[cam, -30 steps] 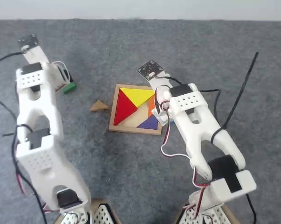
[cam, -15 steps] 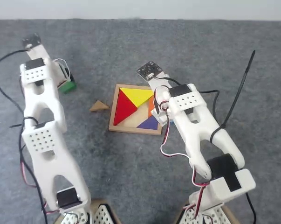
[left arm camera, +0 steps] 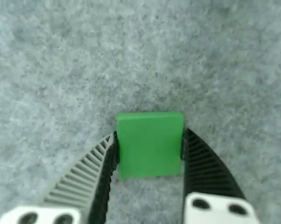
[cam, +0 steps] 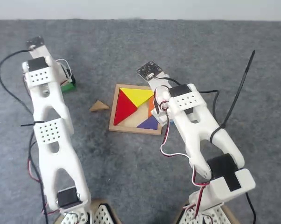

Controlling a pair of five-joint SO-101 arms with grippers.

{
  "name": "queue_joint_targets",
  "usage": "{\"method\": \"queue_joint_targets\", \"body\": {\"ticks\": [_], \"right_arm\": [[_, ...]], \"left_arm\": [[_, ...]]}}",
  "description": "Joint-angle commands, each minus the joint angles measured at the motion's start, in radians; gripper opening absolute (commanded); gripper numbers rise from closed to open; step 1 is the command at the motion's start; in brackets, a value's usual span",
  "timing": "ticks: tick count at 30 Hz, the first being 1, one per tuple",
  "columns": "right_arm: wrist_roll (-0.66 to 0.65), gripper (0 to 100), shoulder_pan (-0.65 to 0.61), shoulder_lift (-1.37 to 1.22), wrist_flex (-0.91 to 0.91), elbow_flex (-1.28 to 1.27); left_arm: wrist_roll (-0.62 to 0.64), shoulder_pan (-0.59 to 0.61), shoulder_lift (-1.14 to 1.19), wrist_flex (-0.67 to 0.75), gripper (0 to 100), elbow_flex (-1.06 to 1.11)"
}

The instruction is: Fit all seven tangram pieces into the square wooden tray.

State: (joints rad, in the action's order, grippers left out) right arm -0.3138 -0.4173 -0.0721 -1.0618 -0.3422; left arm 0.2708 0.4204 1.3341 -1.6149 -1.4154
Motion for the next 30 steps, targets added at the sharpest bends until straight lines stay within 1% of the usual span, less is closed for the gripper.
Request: {"method": "queue_joint_targets", "body": {"ticks": [1, 4, 7, 9, 12, 15, 17, 19, 21, 23, 25, 26, 28, 30], "right_arm": [[-0.012, 0.7, 0.019, 0.008, 0.016, 0.048], [-0.012, 0.7, 0.019, 0.008, 0.016, 0.048], [-0.012, 0.7, 0.021, 0.008, 0.016, 0.048], [-0.012, 0.7, 0.035, 0.010, 0.016, 0.048], [-0.012, 0.7, 0.062, 0.010, 0.010, 0.071], [-0.012, 0.7, 0.087, 0.010, 0.012, 0.078], [-0.012, 0.7, 0.094, 0.010, 0.015, 0.078], [-0.012, 0.7, 0.096, 0.010, 0.015, 0.078], [-0.011, 0.7, 0.096, 0.010, 0.012, 0.078], [-0.011, 0.7, 0.096, 0.010, 0.012, 0.078], [-0.009, 0.7, 0.096, 0.010, 0.012, 0.078], [-0.009, 0.7, 0.097, 0.010, 0.012, 0.078], [-0.009, 0.7, 0.097, 0.010, 0.013, 0.077], [-0.009, 0.7, 0.094, 0.007, 0.016, 0.075]], "left_arm": [[-0.003, 0.003, 0.034, -0.114, 19, -0.219], [-0.014, 0.006, 0.061, -0.140, 20, -0.266], [-0.035, 0.009, 0.034, -0.150, 20, -0.249], [-0.031, 0.029, -0.020, -0.153, 20, -0.191], [-0.032, 0.041, -0.172, -0.153, 20, 0.030], [-0.041, 0.018, -0.400, -0.150, 20, 0.360], [-0.089, -0.009, -0.585, -0.146, 20, 0.602], [-0.180, -0.058, -0.761, -0.118, 20, 0.823], [-0.288, -0.120, -0.933, -0.046, 19, 1.041], [-0.370, -0.172, -1.082, 0.092, 20, 1.260], [-0.468, -0.209, -1.201, 0.269, 20, 1.475], [-0.540, -0.222, -1.243, 0.344, 20, 1.567], [-0.726, -0.236, -1.293, 0.477, 20, 1.719], [-0.899, -0.233, -1.298, 0.566, 20, 1.814]]}}
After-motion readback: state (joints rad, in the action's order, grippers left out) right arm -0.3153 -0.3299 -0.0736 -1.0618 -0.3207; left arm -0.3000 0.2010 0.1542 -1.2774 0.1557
